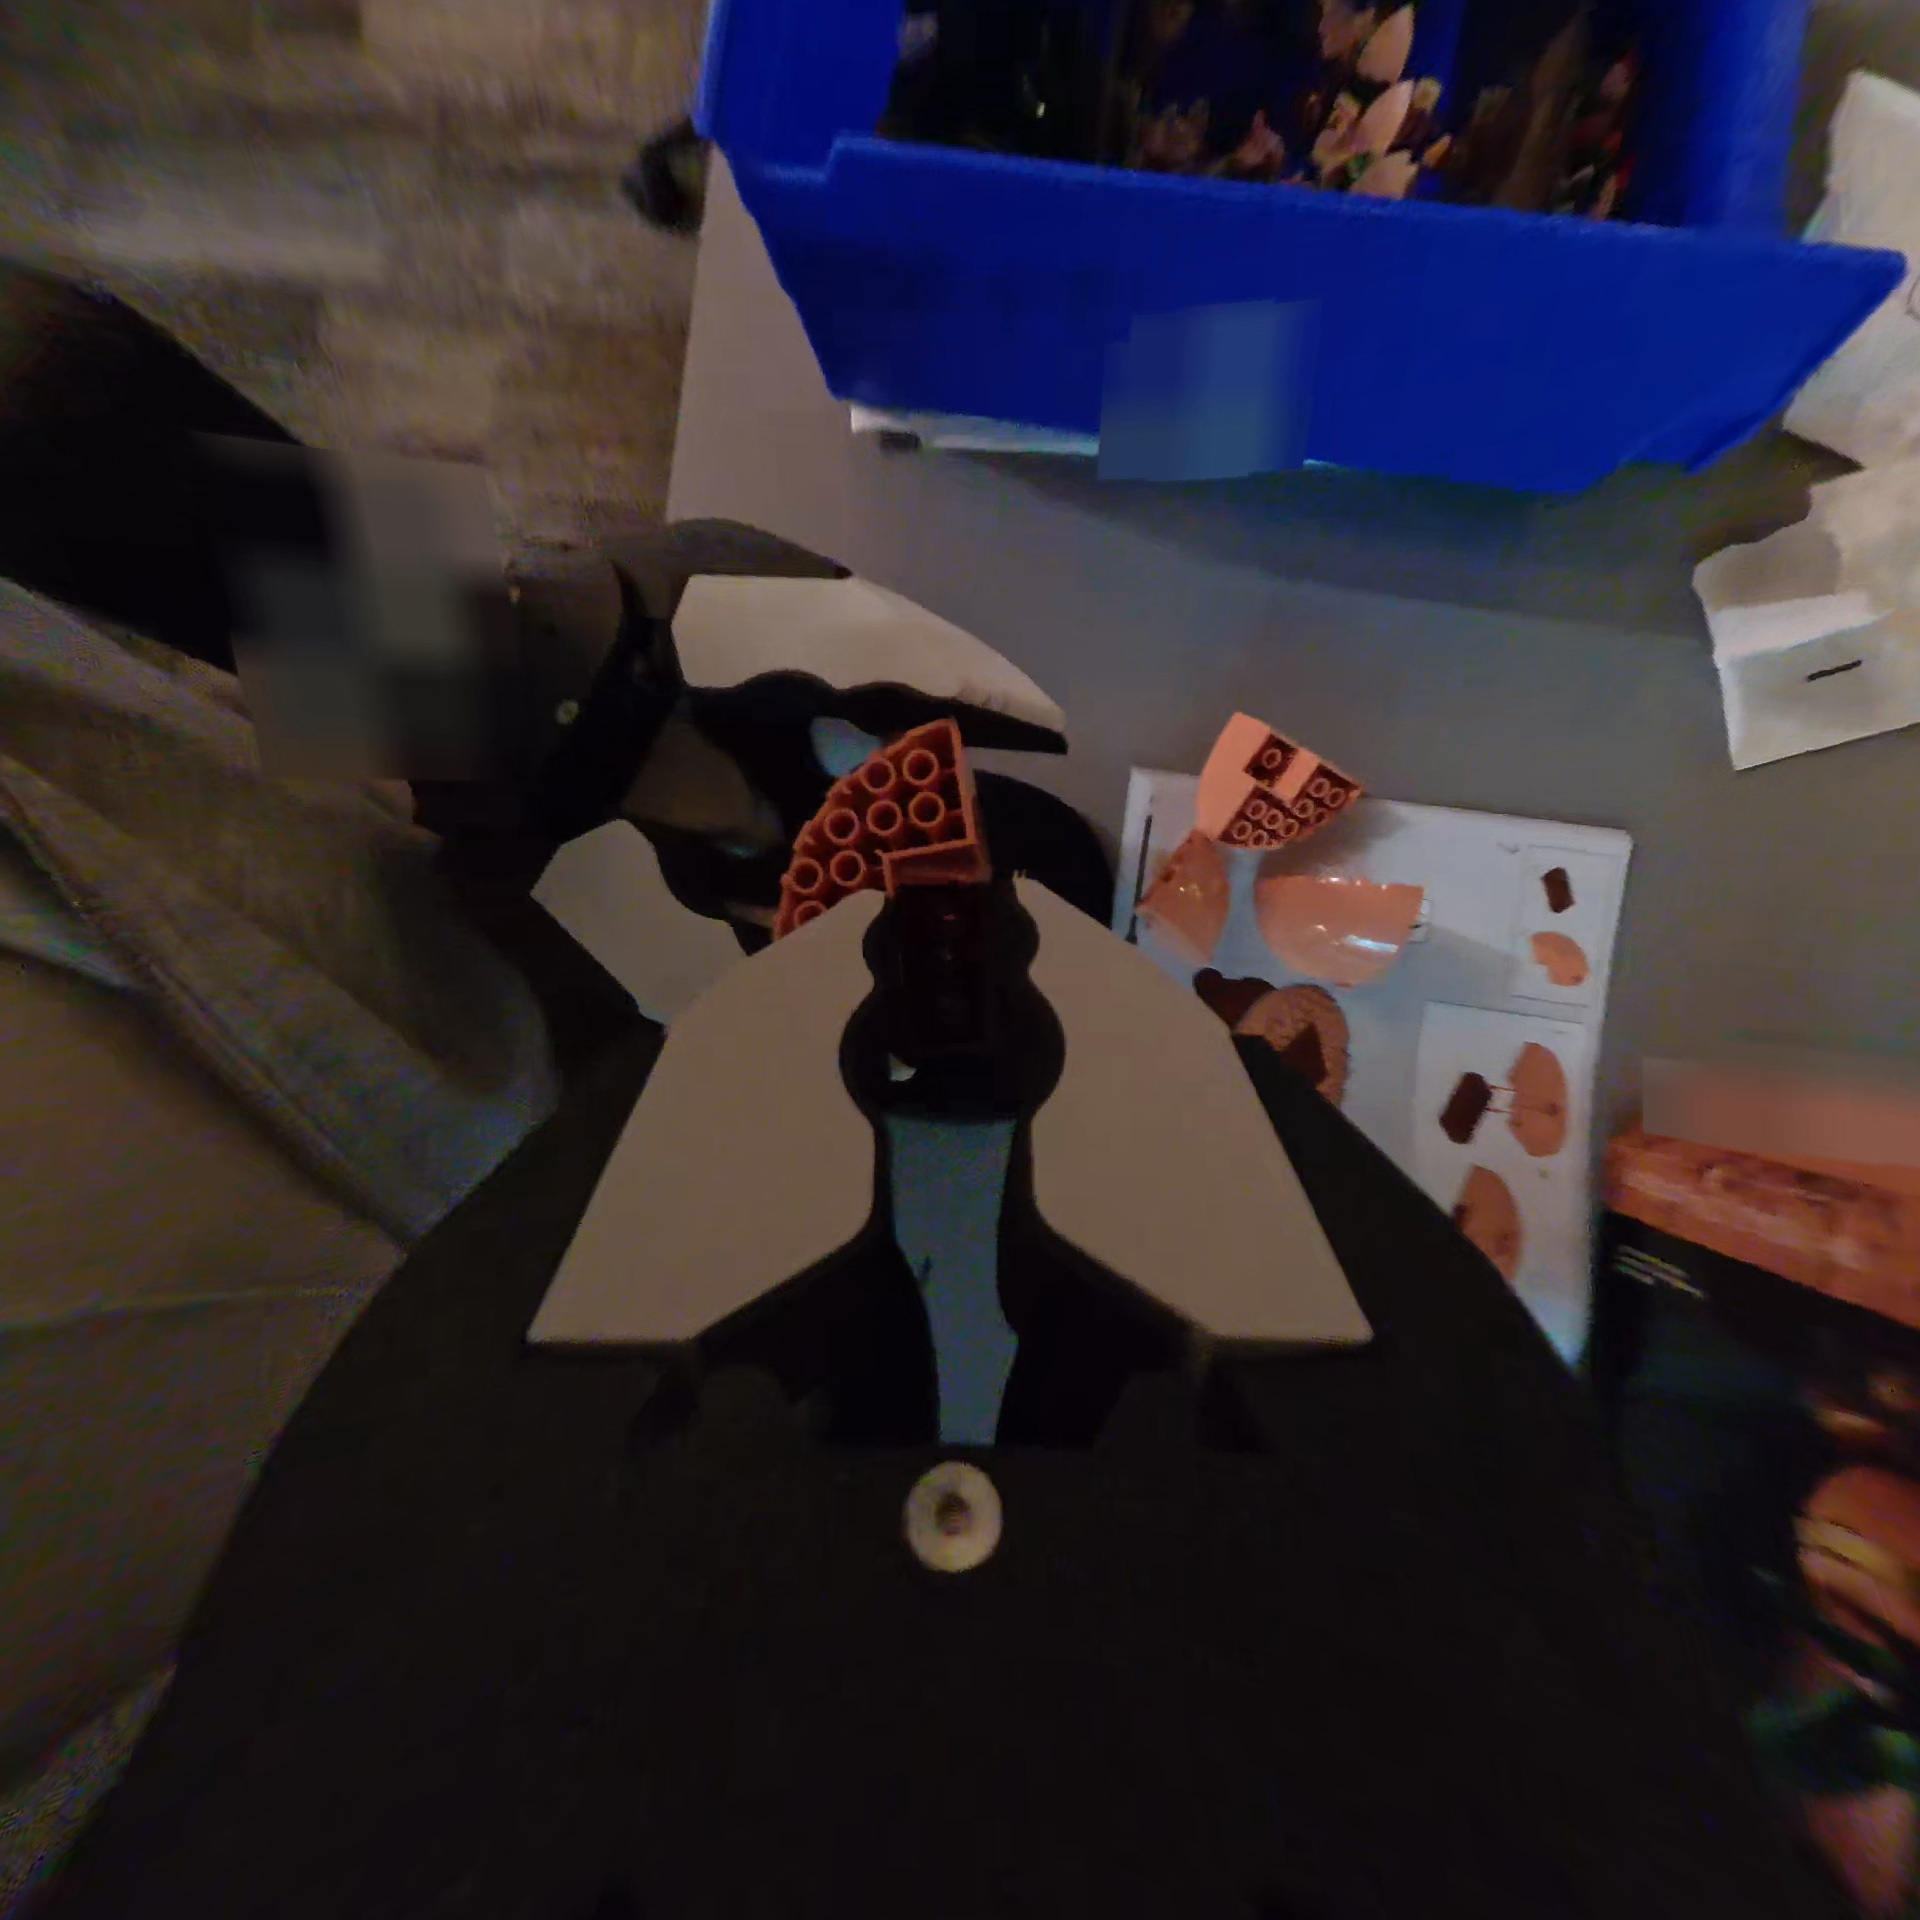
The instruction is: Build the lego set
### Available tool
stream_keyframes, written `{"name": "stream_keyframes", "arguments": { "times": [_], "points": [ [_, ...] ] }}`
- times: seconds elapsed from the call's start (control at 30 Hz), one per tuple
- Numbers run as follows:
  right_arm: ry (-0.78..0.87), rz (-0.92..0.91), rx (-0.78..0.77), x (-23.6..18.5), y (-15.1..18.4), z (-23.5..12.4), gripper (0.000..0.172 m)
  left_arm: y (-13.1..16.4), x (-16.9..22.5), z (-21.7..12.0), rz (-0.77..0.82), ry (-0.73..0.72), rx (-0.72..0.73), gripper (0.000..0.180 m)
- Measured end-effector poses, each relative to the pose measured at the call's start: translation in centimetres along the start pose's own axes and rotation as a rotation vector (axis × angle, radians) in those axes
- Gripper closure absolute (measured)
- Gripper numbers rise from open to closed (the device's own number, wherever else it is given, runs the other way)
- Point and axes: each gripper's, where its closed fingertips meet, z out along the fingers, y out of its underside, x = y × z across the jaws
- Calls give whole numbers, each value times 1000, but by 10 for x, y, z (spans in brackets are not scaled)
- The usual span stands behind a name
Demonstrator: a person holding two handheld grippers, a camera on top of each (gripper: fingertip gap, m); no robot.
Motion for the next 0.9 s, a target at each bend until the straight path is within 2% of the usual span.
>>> {"name": "stream_keyframes", "arguments": {
  "times": [0.17,0.33,0.73,0.9],
  "points": [
    [6,-109,-230,6,-4,-10,156,-7,0,12,-73,-11,96,119],
    [-39,-106,-413,6,-1,-20,156,-15,9,21,-98,2,156,119],
    [0,-62,-550,5,-11,-16,153,-22,3,20,-195,-5,210,119],
    [3,-55,-526,6,-8,-13,152,-19,-1,17,-214,-6,204,119]
  ]
}}
